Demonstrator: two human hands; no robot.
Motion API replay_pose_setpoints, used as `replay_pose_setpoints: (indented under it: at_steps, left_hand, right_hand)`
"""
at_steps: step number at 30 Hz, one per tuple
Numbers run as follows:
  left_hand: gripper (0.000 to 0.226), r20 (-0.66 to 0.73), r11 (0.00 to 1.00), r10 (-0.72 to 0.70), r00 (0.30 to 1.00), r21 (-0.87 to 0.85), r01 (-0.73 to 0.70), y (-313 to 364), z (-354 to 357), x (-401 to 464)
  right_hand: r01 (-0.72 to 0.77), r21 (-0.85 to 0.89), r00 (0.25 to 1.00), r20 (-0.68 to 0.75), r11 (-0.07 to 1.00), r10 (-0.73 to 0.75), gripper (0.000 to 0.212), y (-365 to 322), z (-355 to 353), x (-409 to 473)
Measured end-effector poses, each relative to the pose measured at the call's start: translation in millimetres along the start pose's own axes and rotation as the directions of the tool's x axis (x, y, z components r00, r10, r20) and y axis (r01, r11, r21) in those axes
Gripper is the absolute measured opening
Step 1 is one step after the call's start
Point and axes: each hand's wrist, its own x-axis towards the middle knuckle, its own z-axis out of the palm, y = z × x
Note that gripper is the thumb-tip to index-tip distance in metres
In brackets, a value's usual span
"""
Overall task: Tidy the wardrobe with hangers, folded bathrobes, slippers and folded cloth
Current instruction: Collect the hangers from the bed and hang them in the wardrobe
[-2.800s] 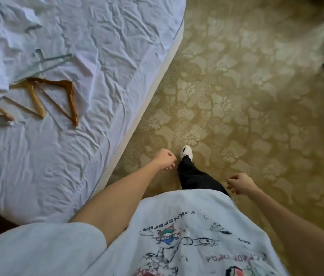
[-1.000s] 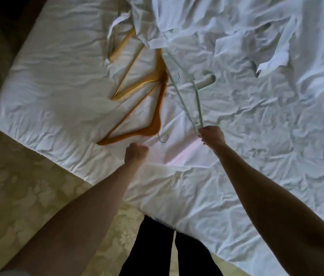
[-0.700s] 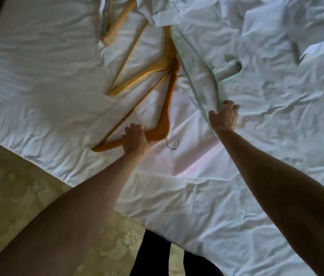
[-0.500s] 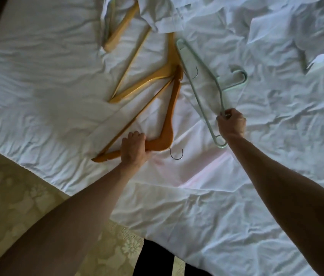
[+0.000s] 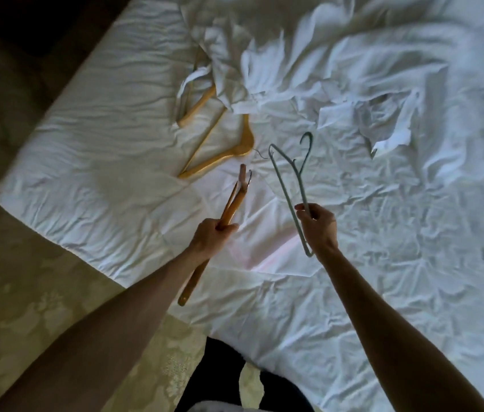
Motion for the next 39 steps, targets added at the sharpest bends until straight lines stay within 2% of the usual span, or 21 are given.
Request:
replay_pose_setpoints:
  at_steps: [3, 7, 13, 18, 23, 30, 34, 37, 39]
  left_hand:
    - [0.044, -0.027, 0.979, -0.015, 1.000, -0.203, 0.009, 19.3, -3.0, -48.3]
    - [0.032, -0.077, 0.890, -0.015, 0.997, -0.455, -0.021, 33.9, -6.5, -120.0]
    - [0.031, -0.158, 0.771, 0.021, 0.987, -0.626, -0.117, 30.7, 0.1, -218.9]
    - [0.028, -0.227, 0.669, 0.014, 0.974, -0.721, -0.177, 8.2, -0.5, -279.5]
    - [0.025, -0.372, 0.622, -0.060, 0.926, -0.739, -0.257, -35.5, -11.3, -337.9]
    - [0.038, -0.579, 0.600, -0.124, 0.806, -0.691, -0.404, -111.4, -51.7, -416.4]
    - [0.016, -0.655, 0.605, -0.166, 0.737, -0.657, -0.449, -155.4, -84.7, -447.8]
    - [0.018, -0.731, 0.659, -0.207, 0.650, -0.596, -0.459, -192.8, -119.6, -461.7]
    - [0.022, -0.731, 0.627, -0.271, 0.627, -0.628, -0.461, -219.5, -148.9, -469.8]
  right_hand:
    - [0.064, 0.028, 0.998, 0.019, 0.998, -0.065, 0.012, -17.4, -18.8, -40.5]
    - [0.154, 0.073, 0.981, 0.110, 0.985, -0.162, 0.012, -37.4, -42.6, -97.1]
    - [0.304, 0.103, 0.886, 0.335, 0.947, -0.321, 0.011, -53.0, -55.5, -185.6]
    - [0.396, 0.100, 0.759, 0.524, 0.913, -0.387, 0.008, -63.2, -39.2, -238.6]
    - [0.510, 0.096, 0.600, 0.673, 0.855, -0.433, 0.010, -79.3, -12.6, -287.9]
    - [0.621, 0.150, 0.385, 0.796, 0.769, -0.466, 0.014, -104.4, 44.7, -363.1]
    - [0.659, 0.207, 0.252, 0.845, 0.723, -0.472, 0.012, -123.6, 94.7, -410.5]
    - [0.686, 0.255, 0.144, 0.871, 0.682, -0.470, 0.013, -140.6, 145.3, -446.6]
    - [0.689, 0.289, 0.084, 0.879, 0.665, -0.469, 0.012, -152.9, 184.5, -471.4]
